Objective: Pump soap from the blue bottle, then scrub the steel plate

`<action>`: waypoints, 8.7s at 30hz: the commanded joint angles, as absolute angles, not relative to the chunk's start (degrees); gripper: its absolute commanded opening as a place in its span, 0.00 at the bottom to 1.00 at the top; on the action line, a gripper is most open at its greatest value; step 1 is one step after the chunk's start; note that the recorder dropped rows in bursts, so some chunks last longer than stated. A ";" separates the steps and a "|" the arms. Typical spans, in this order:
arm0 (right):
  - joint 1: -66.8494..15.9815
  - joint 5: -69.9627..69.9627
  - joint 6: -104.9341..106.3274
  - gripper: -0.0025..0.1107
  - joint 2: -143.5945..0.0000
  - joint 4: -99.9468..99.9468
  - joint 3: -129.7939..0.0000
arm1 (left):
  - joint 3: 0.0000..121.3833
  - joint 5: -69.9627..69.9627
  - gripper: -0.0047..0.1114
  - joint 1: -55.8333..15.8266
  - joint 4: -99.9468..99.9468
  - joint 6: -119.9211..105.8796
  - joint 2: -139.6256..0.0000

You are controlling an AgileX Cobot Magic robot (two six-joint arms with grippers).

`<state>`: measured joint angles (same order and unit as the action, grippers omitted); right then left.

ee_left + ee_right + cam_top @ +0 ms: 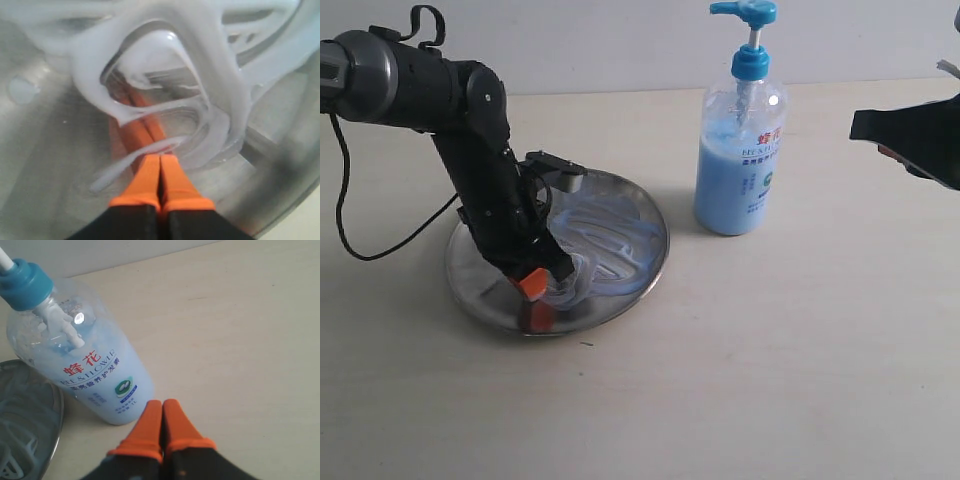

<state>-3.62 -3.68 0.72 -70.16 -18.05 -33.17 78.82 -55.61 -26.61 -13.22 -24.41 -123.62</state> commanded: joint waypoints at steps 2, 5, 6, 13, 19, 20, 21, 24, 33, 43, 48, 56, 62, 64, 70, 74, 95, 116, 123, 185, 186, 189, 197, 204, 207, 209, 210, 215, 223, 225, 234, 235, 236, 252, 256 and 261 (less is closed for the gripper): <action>-3.38 -3.25 0.77 0.02 -70.05 -18.07 -32.93 | 77.36 -51.92 0.04 -24.58 -9.11 -23.68 -125.88; -3.38 -3.14 0.77 0.02 -70.05 -18.07 -32.93 | 77.36 -50.62 0.04 -24.50 -9.33 -23.79 -125.88; -3.38 -3.14 0.77 0.02 -70.05 -18.07 -32.93 | 77.36 -50.27 0.04 -24.50 -9.67 -24.12 -125.66; -3.38 -3.14 0.77 0.02 -70.05 -18.07 -32.93 | 78.07 -46.34 0.04 -24.50 -15.46 -28.70 -122.16; -3.38 -3.00 0.77 0.02 -70.05 -18.07 -32.93 | 78.83 -45.56 0.04 -24.50 -15.35 -28.70 -117.71; -3.38 -3.00 0.77 0.02 -70.05 -18.07 -32.93 | 78.83 -45.42 0.04 -24.50 -15.24 -28.70 -117.06; -3.38 -3.00 0.77 0.02 -70.05 -18.07 -32.93 | 78.83 -45.26 0.04 -24.50 -15.24 -28.70 -116.42; -3.38 -3.00 0.77 0.02 -70.05 -18.07 -32.93 | 78.83 -45.04 0.04 -24.50 -15.15 -28.70 -115.11; -3.38 -3.23 0.77 0.02 -70.05 -18.07 -32.93 | 72.00 -41.20 0.04 -24.50 -15.28 -28.33 -109.51; -3.38 -3.24 0.89 0.02 -70.05 -18.07 -32.93 | 63.21 -34.94 0.04 -24.50 -22.11 -28.07 -99.72; -3.38 -3.24 1.39 0.02 -70.05 -17.83 -32.93 | 59.23 -31.90 0.04 -24.50 -24.74 -28.23 -93.77; -3.38 -3.36 1.37 0.02 -70.05 -17.83 -32.93 | 54.77 -30.46 0.04 -24.50 -28.99 -28.33 -82.88; -3.38 -3.36 1.37 0.02 -70.05 -17.83 -32.93 | 53.29 -30.23 0.04 -24.50 -32.33 -28.33 -80.08; -3.38 -3.36 1.37 0.02 -70.05 -17.83 -32.93 | 52.68 -30.23 0.04 -24.50 -32.78 -28.33 -80.04; -3.38 -3.36 1.37 0.02 -70.05 -17.83 -32.93 | 52.43 -30.78 0.04 -24.60 -34.79 -28.33 -79.79; -3.38 -3.36 1.37 0.02 -70.05 -17.83 -32.93 | 52.43 -31.16 0.04 -24.60 -35.39 -28.33 -79.29; -3.38 -3.36 1.37 0.02 -70.05 -17.83 -32.93 | 52.43 -30.34 0.04 -24.60 -36.41 -28.48 -77.32; -3.38 -1.82 1.37 0.02 -70.05 -17.83 -32.93 | 52.43 -28.33 0.04 -24.60 -30.26 -28.73 -70.36; -3.38 -1.82 1.37 0.02 -70.05 -17.83 -32.93 | 52.43 -27.09 0.04 -20.70 -27.77 -28.53 -64.20; -3.38 -1.82 1.37 0.02 -70.05 -17.83 -32.93 | 3.58 -11.14 0.04 -2.33 -18.78 -27.43 -2.66; -3.38 -1.82 1.37 0.02 -70.05 -17.83 -32.93 | 3.58 -12.60 0.04 -2.33 -15.05 -24.82 -2.54; -3.38 -1.82 1.37 0.02 -70.05 -17.83 -32.93 | 3.58 -13.48 0.04 -2.33 -10.17 -21.48 -1.76; -3.38 -1.82 1.37 0.02 -70.05 -17.83 -32.93 | 0.00 -13.48 0.04 -2.33 -7.81 -14.74 0.00; -3.38 -1.82 1.37 0.02 -70.05 -17.83 -32.93 | 0.00 -19.42 0.04 -2.33 -6.78 -14.74 0.00; -3.38 -1.82 1.37 0.02 -70.05 -17.83 -32.93 | 0.00 -20.41 0.04 -2.33 -6.78 -14.60 0.00; -3.38 -1.82 1.37 0.02 -70.05 -17.83 -32.93 | 0.00 -20.54 0.04 -2.33 -6.78 -14.61 0.00; -3.38 -1.82 1.37 0.02 -70.05 -17.83 -32.93 | 0.00 -20.66 0.04 -2.33 -6.78 -14.30 0.00; -3.38 -1.82 1.37 0.02 -70.05 -17.83 -32.93 | 0.00 -21.11 0.04 -2.33 -7.22 -14.29 0.00; -3.38 -1.82 1.37 0.02 -70.05 -17.83 -32.93 | 0.00 -21.11 0.04 -2.33 -7.22 -14.29 0.00; -3.38 -1.82 1.37 0.02 -70.05 -17.83 -32.93 | 0.00 -21.11 0.04 -2.33 -7.22 -14.29 0.00; -3.38 -1.82 1.37 0.02 -70.05 -17.83 -32.93 | 0.00 -21.11 0.04 -2.33 -7.22 -14.29 0.00; -3.38 -1.82 1.37 0.02 -70.05 -17.83 -32.93 | 0.00 -21.11 0.04 -2.33 -7.22 -14.29 0.00; -3.38 -1.82 1.37 0.02 -70.05 -17.83 -32.93 | 0.00 -21.11 0.04 -2.33 -7.22 -14.29 0.00; -3.38 -4.30 2.04 0.02 -67.86 -15.54 -32.93 | 0.00 -21.10 0.04 -2.33 -7.22 -14.41 0.00; -3.30 -7.72 2.50 0.02 -62.13 -11.15 -32.93 | 0.00 -21.10 0.04 -2.33 -7.22 -14.41 0.00; -0.21 -12.27 2.50 0.02 -53.17 -8.38 -32.93 | 0.00 -21.10 0.04 -2.33 -7.22 -14.41 0.00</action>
